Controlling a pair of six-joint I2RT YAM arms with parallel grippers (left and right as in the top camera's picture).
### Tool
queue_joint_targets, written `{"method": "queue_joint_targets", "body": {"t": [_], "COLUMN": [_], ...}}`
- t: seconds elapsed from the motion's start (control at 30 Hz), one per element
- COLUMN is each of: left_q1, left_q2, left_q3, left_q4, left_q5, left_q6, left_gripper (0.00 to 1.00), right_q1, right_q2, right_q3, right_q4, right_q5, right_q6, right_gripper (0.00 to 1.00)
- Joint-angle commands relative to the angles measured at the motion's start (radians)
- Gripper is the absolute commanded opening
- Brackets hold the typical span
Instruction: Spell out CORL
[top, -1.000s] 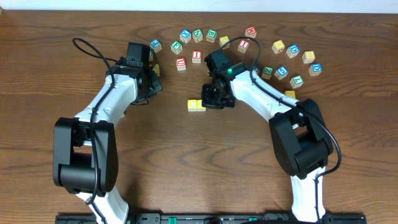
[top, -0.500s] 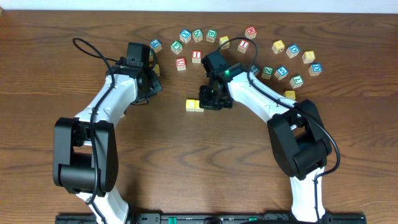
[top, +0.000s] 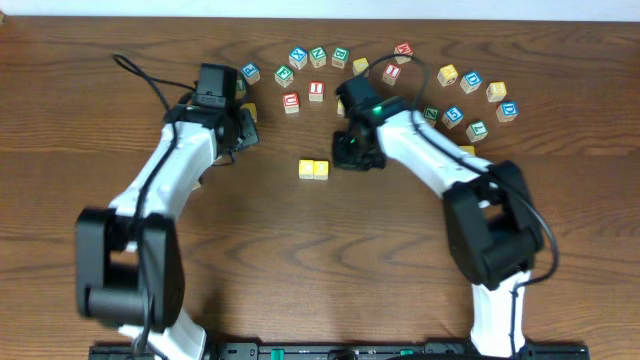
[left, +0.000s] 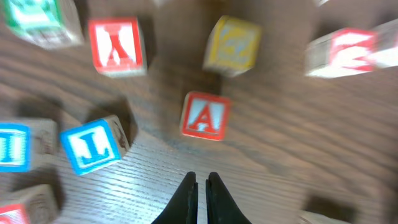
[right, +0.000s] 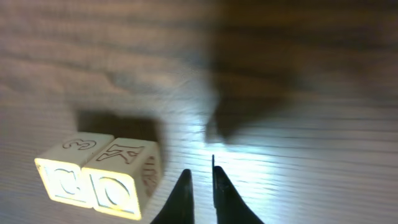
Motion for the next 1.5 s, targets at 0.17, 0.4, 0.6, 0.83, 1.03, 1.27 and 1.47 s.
{"method": "queue_joint_targets", "body": {"t": [0.17,0.4,0.6,0.83,1.03,1.27,1.47], "left_q1": [0.002,0.002,0.003,0.017,0.019,0.019,0.019], "left_q2": [-0.257,-0.374,-0.391,-0.389,-0.385,-0.385,-0.382], "left_q3": [-0.005,-0.005,-0.005,-0.005,-0.005,-0.005,-0.005], "left_q4": [-0.037,-0.117,-0.129,-0.094,-0.075,-0.076,-0.077], "left_q5": [-0.007,-0.016,-0.066,-0.066,-0.066,-0.066,-0.066], "left_q6": [0.114,0.212,0.211,0.211,0.211,0.21,0.207], "left_gripper": [0.08,0.08,0.08,0.08,0.08,0.33,0.5], "right_q1": [-0.117,-0.163,-0.167,-0.167,-0.167,-0.167,-0.167], "right_q2": [-0.261,-0.42,-0.446,-0.445,-0.445,-0.445,-0.445], "right_q3": [0.002,0.002,0.001,0.001,0.001,0.001,0.001], "right_q4": [-0.037,-0.068,-0.076,-0.079,-0.062,-0.057,-0.069], "right_q5": [0.021,0.028,0.034,0.034,0.033,0.033,0.033], "right_q6": [-0.221,-0.302,-0.307,-0.307,-0.295,-0.296,-0.297], "right_gripper": [0.47,0.81,0.94,0.99,0.99,0.99,0.99]}}
